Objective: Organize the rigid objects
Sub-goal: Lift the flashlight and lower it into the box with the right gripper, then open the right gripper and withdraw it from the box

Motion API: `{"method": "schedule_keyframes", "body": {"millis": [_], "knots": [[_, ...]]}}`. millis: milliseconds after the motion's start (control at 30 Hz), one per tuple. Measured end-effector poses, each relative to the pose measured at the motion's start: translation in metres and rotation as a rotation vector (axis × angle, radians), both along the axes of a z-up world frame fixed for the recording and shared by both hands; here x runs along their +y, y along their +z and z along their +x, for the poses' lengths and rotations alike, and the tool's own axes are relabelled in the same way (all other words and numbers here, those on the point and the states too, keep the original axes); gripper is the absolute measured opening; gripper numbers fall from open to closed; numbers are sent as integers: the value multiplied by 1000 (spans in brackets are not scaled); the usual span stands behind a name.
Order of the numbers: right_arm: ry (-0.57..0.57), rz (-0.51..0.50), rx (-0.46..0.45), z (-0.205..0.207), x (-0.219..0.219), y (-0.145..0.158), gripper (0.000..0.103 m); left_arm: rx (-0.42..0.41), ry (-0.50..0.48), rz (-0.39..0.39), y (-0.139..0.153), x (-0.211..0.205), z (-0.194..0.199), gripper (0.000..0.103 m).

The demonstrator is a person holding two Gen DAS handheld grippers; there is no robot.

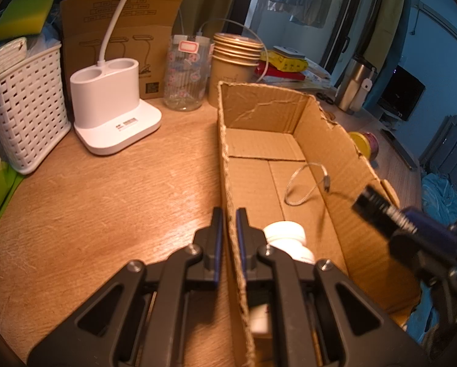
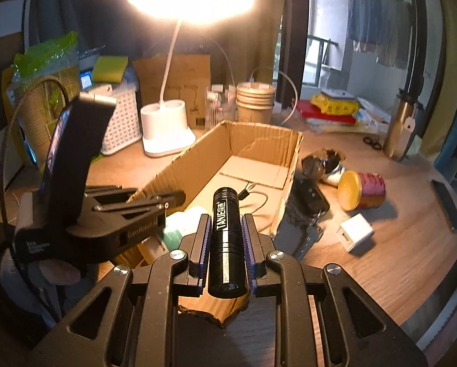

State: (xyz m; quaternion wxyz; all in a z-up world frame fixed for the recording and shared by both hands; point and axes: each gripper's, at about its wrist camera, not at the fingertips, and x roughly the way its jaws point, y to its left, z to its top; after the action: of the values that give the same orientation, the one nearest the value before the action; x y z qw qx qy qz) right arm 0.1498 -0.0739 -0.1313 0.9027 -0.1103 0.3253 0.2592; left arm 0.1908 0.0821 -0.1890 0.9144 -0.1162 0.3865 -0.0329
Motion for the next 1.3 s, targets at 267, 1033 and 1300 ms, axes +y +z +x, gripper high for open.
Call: {"method": "schedule_keyframes", "body": {"millis": [267,1033,1300], "knots": [[8,-28,34,1,5,-10,22,0,0,0,0,0,0,9],[-22,14,5,2,-14,7,23,0,-1,1,0,3,0,9],[-62,41,-21,4,-34,16,24,0,-1,2,0,2,0,9]]}}
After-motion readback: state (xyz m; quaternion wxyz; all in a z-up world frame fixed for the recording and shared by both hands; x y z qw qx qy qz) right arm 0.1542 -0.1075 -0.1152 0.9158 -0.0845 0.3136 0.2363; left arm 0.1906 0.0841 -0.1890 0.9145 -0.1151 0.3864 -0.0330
